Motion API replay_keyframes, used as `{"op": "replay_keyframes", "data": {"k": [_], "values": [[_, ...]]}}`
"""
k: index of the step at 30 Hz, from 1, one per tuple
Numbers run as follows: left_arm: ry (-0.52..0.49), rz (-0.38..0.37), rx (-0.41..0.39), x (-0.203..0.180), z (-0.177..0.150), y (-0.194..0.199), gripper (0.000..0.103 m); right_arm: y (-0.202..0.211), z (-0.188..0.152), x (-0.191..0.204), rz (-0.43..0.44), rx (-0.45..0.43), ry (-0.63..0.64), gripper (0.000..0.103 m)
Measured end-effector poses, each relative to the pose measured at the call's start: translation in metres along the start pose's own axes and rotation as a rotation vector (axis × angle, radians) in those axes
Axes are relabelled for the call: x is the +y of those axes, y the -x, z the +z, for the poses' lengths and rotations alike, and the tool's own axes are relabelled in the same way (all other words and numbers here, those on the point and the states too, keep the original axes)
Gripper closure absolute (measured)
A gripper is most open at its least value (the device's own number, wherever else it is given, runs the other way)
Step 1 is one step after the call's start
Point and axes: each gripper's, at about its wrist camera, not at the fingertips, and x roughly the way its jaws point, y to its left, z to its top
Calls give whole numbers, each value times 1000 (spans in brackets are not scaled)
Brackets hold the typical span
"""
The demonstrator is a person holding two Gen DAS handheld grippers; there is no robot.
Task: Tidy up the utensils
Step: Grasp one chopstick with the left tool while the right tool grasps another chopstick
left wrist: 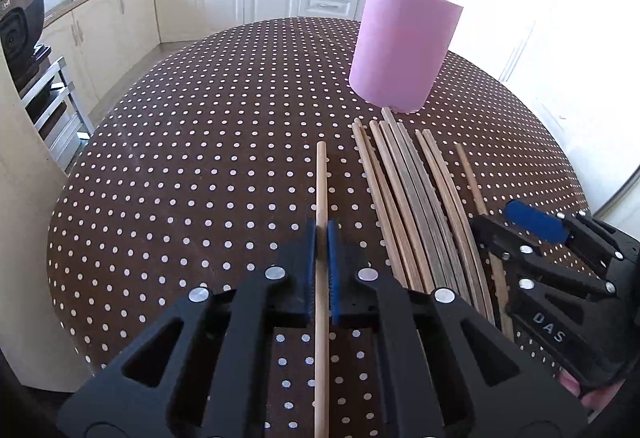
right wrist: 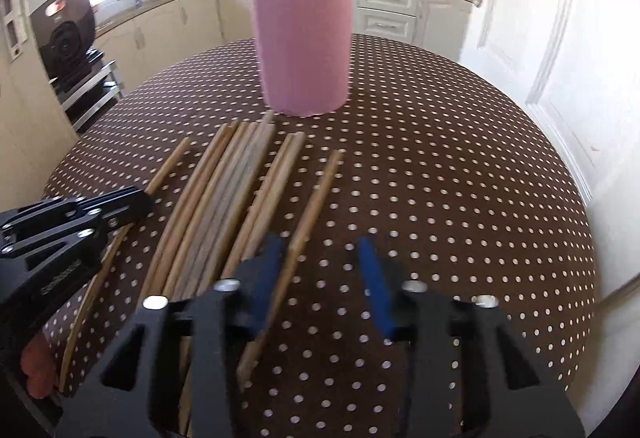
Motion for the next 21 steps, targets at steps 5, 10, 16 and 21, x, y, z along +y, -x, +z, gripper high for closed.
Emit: {"op": "replay_keyframes", "data": {"k": [5, 10, 16, 21], "values": [[22, 31, 23, -7, 5, -3, 96, 4, -5, -9, 80, 4, 31, 96], [-14, 64, 22, -16, 8, -8, 96, 4, -3, -15, 72, 17, 18, 97], [-7, 71, 4, -17, 9, -10, 96, -2, 2, -6, 12, 10, 42, 95], [-9, 66, 3, -17, 10, -9, 97, -6, 6, -16, 65, 8, -20, 97]]}}
